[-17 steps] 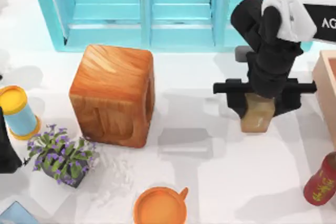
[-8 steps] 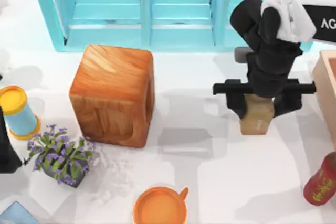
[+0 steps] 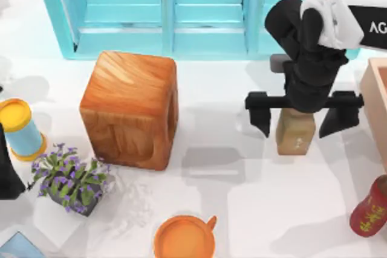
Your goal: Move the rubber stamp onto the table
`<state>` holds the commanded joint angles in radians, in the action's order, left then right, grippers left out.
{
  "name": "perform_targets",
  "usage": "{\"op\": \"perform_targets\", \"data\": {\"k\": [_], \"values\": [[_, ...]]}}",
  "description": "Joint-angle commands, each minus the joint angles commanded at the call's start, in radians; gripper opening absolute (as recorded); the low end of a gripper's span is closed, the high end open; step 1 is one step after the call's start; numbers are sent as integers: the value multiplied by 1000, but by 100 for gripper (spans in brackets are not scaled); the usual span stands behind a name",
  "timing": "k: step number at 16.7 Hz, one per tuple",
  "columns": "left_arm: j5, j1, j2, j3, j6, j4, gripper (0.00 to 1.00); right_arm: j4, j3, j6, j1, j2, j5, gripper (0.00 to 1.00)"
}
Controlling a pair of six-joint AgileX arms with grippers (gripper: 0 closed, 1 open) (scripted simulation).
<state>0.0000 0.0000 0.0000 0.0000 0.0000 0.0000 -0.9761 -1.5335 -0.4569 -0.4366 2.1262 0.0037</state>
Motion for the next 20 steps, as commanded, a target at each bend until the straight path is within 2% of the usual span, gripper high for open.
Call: {"op": "perform_targets", "data": {"k": [7,16,20], "values": [[0,0,0,0,0,0,100,-39,-39,-1,1,1,0,100],[0,0,0,0,0,0,100,-498,-455,3,4,-24,-2,100],[0,0,0,0,0,0,100,-581,-541,5,7,-40,0,100]]}}
